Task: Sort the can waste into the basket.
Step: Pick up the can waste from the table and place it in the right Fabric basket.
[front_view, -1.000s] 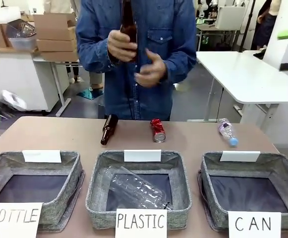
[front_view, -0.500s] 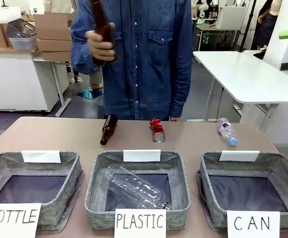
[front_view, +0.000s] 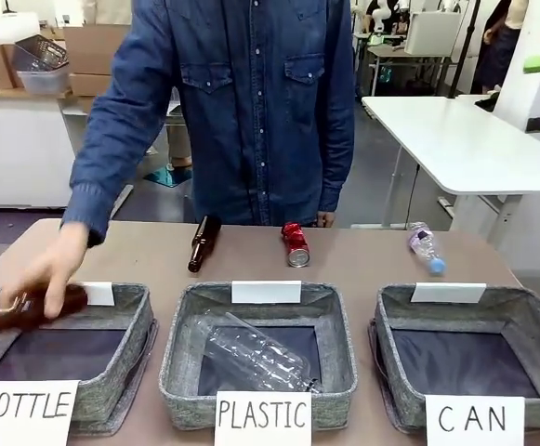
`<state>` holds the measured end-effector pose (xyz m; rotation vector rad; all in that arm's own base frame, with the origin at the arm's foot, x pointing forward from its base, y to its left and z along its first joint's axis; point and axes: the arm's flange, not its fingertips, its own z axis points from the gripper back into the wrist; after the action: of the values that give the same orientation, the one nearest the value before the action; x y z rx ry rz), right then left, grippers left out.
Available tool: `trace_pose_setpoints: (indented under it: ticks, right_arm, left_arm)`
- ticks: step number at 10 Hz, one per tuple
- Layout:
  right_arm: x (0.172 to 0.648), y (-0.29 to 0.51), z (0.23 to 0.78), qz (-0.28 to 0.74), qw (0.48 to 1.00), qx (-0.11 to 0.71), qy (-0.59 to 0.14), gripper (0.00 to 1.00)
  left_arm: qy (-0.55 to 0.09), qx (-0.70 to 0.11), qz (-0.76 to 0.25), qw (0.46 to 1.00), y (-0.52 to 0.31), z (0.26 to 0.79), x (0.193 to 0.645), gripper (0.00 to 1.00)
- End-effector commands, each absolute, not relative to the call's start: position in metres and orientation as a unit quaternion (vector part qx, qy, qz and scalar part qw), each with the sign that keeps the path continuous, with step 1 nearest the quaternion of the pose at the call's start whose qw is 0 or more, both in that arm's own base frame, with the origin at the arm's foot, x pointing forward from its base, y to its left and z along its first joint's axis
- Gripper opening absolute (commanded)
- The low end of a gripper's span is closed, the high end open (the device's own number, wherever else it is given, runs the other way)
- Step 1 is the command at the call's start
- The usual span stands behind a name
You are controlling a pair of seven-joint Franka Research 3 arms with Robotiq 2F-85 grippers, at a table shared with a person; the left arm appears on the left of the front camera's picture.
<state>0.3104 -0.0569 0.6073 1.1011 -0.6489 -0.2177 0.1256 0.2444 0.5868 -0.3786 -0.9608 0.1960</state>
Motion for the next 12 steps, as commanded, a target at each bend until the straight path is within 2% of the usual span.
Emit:
trace_pose_setpoints:
  ticks: [1, 6, 8, 10, 12]
  right_arm:
    - [0.31, -0.057, 0.604, -0.091, 0.795, 0.515, -0.308, 1.0]
    - [0.31, -0.057, 0.604, -0.091, 0.795, 0.515, -0.308, 1.0]
    - [0.31, -0.057, 0.604, -0.091, 0.795, 0.515, -0.308, 1.0]
    - [0.31, -0.057, 0.604, -0.091, 0.795, 0.515, -0.308, 1.0]
    - [0.299, -0.073, 0.615, -0.088, 0.806, 0.497, -0.31, 1.0]
  left_arm:
    - [-0.449, -0.172, 0.08, 0.873, 0.233, 0.593, 0.141, 0.39]
    - [-0.424, -0.177, 0.025, 0.888, 0.214, 0.603, 0.179, 0.39]
    - [-0.396, -0.198, -0.086, 0.893, 0.175, 0.609, 0.214, 0.39]
    - [-0.343, -0.185, -0.236, 0.89, 0.09, 0.611, 0.26, 0.39]
    - [-0.298, -0.182, -0.419, 0.838, -0.029, 0.609, 0.293, 0.39]
